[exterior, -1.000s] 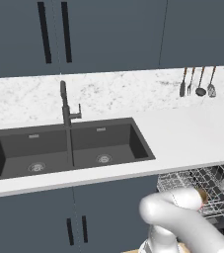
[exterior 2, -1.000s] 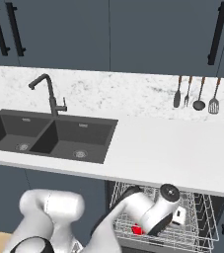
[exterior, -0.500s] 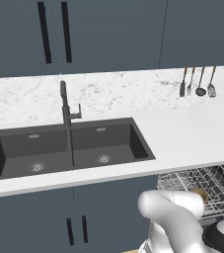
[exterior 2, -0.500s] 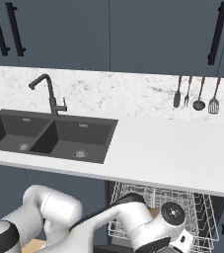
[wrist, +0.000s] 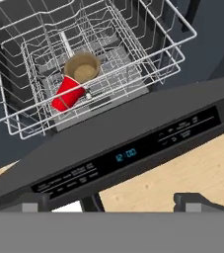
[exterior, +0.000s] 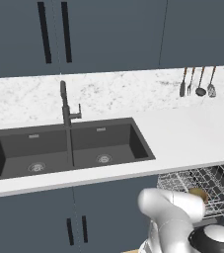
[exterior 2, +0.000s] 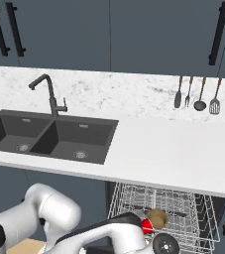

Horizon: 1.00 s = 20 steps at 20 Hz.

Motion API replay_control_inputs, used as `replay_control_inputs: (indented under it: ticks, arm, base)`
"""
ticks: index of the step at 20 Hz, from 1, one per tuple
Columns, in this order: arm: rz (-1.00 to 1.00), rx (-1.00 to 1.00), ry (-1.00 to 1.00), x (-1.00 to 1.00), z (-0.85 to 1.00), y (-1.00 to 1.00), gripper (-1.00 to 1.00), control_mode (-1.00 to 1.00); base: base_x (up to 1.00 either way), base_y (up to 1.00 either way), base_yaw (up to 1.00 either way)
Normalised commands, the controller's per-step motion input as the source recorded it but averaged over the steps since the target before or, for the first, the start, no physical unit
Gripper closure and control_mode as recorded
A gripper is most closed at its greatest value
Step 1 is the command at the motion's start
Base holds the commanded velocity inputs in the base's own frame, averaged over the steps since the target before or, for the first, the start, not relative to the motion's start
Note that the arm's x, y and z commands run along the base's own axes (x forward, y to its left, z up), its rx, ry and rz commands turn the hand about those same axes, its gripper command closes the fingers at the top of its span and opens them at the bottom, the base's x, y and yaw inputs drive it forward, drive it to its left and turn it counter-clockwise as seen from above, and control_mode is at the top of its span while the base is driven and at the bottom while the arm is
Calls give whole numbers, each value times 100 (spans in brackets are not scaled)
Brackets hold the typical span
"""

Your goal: Pick up the cup and bowl from the counter, place them in the dishwasher, and close the dishwasher door.

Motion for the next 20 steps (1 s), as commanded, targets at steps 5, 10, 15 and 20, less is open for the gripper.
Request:
replay_control_inputs:
  ticks: [5,10,15,20]
  arm:
    - [0,0,1,-10,-2,0,-100,-100]
    - [-6,0,0,-48,0,-9,-100,-100]
    - [-10,0,0,-37,0,-2,-100,-100]
    - [-4,0,0,-10,0,-1,-100,-100]
  base:
    - [0,0,0]
    - [0,0,0]
    - [0,0,0]
    - [0,0,0]
